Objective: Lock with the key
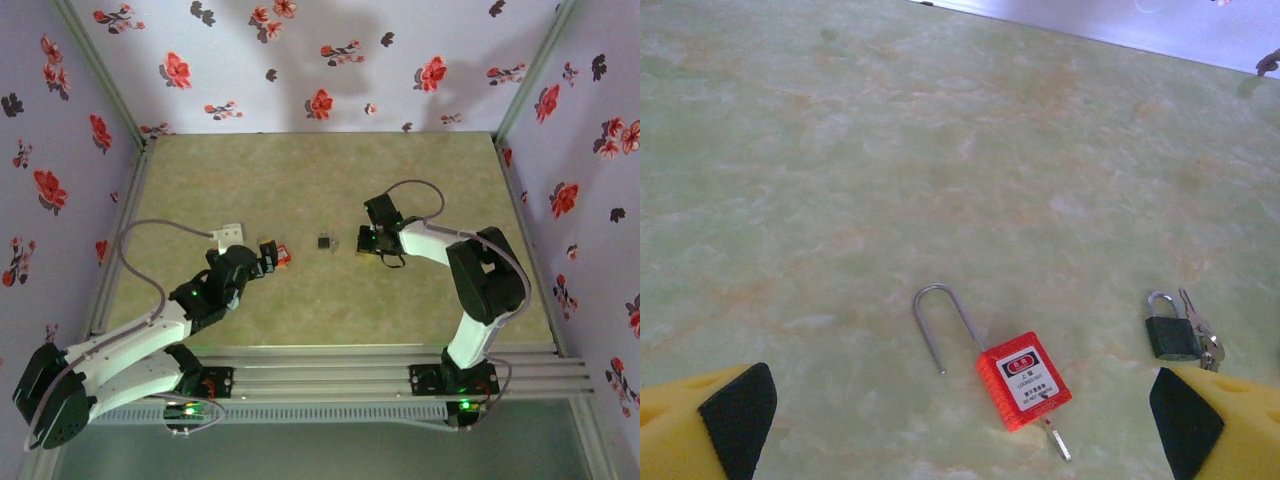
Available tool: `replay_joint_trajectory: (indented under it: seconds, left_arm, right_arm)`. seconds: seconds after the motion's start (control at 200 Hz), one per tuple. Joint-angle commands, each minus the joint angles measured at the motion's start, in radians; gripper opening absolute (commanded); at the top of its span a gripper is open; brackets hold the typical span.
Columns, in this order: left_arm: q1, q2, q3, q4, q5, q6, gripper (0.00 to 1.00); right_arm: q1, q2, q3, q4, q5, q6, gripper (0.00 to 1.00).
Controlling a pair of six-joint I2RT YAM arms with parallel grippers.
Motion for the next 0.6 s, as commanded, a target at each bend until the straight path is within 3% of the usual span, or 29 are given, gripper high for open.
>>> replay_joint_trajectory:
  seconds: [0.0,0.37,0.595]
  left_arm:
    - [-0.005,0.001,0.005,0.005,-0.043,-0.021,1.0]
    - [-0.005,-0.001,0.005,0.003,-0.045,-0.02,1.0]
    - [-0.005,-0.001,0.006,-0.015,-0.065,-0.04,1.0]
  right_arm:
    - [-0.004,-0.001,0.031,-0.052,0.003,-0.014,0.1]
    - [-0.003,-0.053,0.058,-0.104,0.012,-0.024,0.27]
    - [0.034,-0.151,0.065,-0.153,0.075,-0.037,0.54]
